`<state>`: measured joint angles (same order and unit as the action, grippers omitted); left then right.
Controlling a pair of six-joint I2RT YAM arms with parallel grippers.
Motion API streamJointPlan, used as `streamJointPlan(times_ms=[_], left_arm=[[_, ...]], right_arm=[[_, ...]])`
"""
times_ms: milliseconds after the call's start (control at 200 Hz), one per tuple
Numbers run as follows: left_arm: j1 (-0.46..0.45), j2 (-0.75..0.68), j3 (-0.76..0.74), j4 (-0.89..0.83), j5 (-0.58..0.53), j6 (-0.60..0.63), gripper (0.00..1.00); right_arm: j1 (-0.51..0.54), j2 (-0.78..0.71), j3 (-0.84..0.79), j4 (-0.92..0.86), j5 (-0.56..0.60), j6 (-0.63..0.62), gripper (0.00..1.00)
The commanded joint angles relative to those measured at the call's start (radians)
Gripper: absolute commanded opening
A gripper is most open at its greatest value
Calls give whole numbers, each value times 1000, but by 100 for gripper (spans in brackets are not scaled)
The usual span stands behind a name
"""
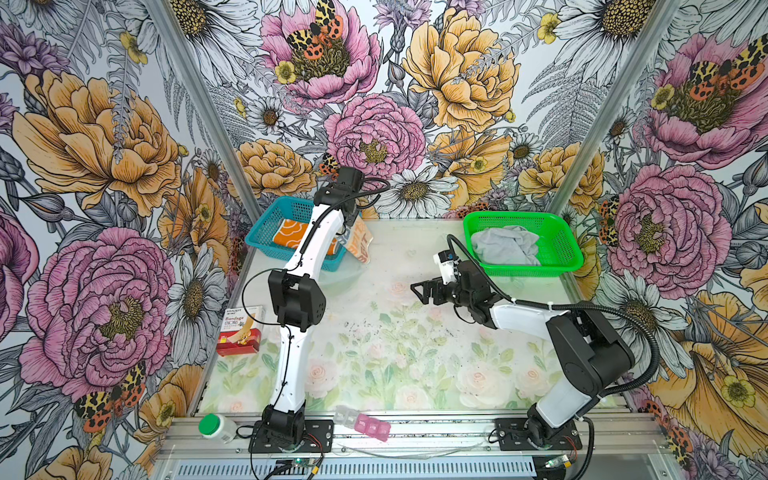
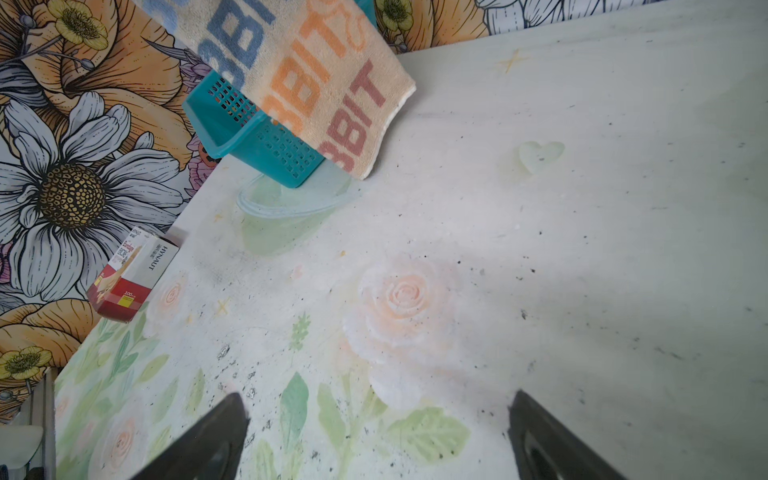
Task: Fold and stack the towels
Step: 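Carry the towel to the teal basket with left gripper while right draws back, then lower the towel onto the orange towel in the teal basket and open the left gripper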
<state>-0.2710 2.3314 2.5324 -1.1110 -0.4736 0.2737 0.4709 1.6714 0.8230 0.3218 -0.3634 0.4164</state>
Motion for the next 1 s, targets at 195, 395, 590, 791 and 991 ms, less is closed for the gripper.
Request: streamJointPlan(times_ms=[195,395,590,791,991], left_arm=[[28,27,71,35,-79,41,0],[99,30,55,64,-11,61,0],[188,54,8,135,184,81,0],[251,93,0,173,322,51,0],[262,164,-2,232,324,66,0]], right_arm=[[6,24,36,-14,-3,-33,99],[6,45,46,-12,-31,-24,99],[6,68,64,-29,-55,-24,99],[6,86,80,-50,-68,-25,99],[6,102,90,-53,-83,-17,99]])
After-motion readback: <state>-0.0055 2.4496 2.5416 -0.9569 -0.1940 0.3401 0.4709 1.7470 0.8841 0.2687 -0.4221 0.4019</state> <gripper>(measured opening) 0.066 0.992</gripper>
